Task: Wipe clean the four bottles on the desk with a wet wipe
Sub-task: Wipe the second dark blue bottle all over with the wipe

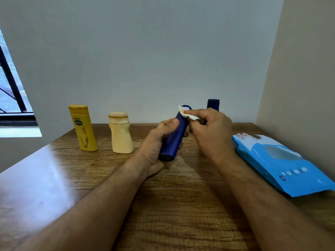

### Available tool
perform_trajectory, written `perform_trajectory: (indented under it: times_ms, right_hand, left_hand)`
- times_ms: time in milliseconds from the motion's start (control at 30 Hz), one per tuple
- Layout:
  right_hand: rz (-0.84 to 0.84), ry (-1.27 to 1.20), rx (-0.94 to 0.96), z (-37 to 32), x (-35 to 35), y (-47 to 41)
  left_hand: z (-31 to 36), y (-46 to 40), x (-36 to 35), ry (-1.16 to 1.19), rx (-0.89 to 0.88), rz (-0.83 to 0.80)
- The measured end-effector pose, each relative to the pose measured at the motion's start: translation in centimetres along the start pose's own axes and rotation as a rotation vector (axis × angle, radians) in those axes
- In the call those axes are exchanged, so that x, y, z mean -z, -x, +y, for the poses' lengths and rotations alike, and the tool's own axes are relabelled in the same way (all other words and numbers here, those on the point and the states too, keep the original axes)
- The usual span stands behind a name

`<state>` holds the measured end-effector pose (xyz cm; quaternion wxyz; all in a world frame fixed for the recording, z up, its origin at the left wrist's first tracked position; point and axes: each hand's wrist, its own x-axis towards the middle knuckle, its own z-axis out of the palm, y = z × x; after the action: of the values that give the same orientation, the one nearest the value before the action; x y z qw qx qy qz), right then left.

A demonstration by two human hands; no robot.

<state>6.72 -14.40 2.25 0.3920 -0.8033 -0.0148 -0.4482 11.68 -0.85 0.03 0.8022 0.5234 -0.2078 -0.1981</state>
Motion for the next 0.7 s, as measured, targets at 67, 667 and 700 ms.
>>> perform_trajectory:
  times_ms: [67,667,700]
  right_hand:
    - [-0.024,0.001,-0.003,0.1,-0.1,0.0]
    - [0.12,0.096,0.023,-0.6,0.0,0.2]
    - [0.122,0.101,0.018,-0.5,0.1,0.1]
  left_hand:
    - [-0.2,-0.2,0.3,0.018,-0.018,-0.017]
    - [-0.9,-0.3,0.4,-0.287,-0.201,-0.099]
    - [-1.1,-0.5,0.3,-0.32,-0.205,-0.082]
